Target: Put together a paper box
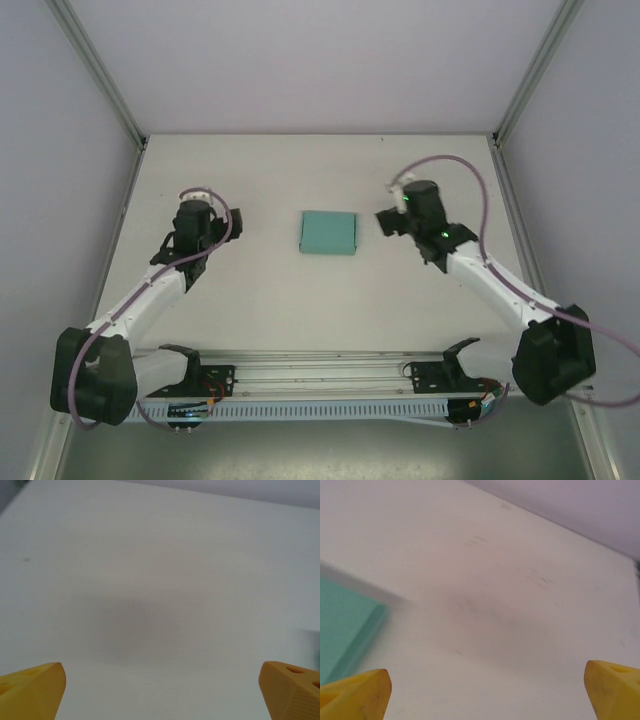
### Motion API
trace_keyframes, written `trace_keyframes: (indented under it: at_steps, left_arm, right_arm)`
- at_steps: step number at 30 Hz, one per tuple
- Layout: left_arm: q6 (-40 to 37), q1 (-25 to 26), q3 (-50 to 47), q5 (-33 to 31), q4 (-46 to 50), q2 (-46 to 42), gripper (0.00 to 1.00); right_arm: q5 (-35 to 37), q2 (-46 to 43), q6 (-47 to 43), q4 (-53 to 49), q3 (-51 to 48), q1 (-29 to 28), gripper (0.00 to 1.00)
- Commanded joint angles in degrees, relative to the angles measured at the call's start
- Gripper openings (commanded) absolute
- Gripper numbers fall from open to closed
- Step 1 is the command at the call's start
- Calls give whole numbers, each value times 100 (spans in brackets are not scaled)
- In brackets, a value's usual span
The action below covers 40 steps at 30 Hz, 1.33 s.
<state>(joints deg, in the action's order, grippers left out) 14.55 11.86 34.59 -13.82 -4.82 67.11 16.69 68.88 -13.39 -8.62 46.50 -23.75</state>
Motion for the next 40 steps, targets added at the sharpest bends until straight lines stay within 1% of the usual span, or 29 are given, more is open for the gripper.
trace_keyframes:
  at_steps: [1,3,5,7,9,10,11,12,13,14,16,17,18,19,20,21,22,24,26,40]
  left_arm:
    - [-751,-335,-842,-424,-2032,-9,98]
    - [-1024,-401,-1261,-491,-2932,106,98]
    - [-1285,-428,-1443,-366,-3445,350,98]
    - [-1428,-446,-1440,-288,-3724,707,99]
    - [-1478,-465,-1271,-507,-3926,1184,99]
    - [-1428,-476,-1099,-606,-3725,1293,99]
    - [-1468,-530,-1092,-443,-3966,1407,99]
    - [-1638,-563,-1102,-149,-4064,1439,99]
    - [-1810,-619,-1201,116,-4361,1452,99]
    - [-1895,-691,-1491,306,-5043,1496,99]
    - [-1592,-1129,-2107,1131,-6441,1857,99]
    - [-1464,-1230,-2164,1178,-6608,2011,99]
    - [-1441,-1310,-2024,1340,-6430,2093,99]
    - [-1453,-1318,-1718,1432,-5640,1996,99]
    - [-1519,-1317,-1629,1577,-5468,1968,99]
    - [-1502,-1318,-1753,1560,-5834,2036,99]
    - [-1464,-1318,-1720,1444,-5723,2027,99]
    - [-1481,-1318,-1719,1447,-5713,2006,99]
    - [-1483,-1319,-1718,1455,-5679,1990,99]
    - [-1490,-1318,-1725,1454,-5696,1993,99]
  right_arm:
    - [-119,-251,713,1774,-1227,666,99]
    - [-111,-222,870,2668,-1757,1054,99]
    - [-164,-65,972,3455,-2145,1351,99]
    - [-220,252,989,4141,-2394,1539,99]
    - [-355,703,889,4834,-2558,1637,99]
    - [-303,961,816,5314,-2651,1658,99]
    - [7,1201,991,5934,-2749,1659,99]
    - [43,1356,1088,6136,-2781,1725,99]
    - [-35,1515,1161,6315,-2841,1792,99]
    - [-86,1699,1205,6895,-3009,1873,99]
    - [-414,1873,1390,7256,-3239,2071,99]
    - [-312,2213,1374,7717,-3180,2116,99]
    - [-252,2139,1437,7187,-2929,2116,99]
    - [-468,1945,1583,5979,-2492,2204,99]
    - [-1119,1963,1725,5885,-2444,2549,99]
    - [-1350,1992,1803,6255,-2590,2688,99]
    - [-1287,1976,1793,6135,-2550,2668,99]
    - [-1050,1996,1684,6086,-2514,2523,99]
    - [-1006,1978,1643,5977,-2479,2483,99]
    - [-992,1989,1616,5997,-2475,2436,99]
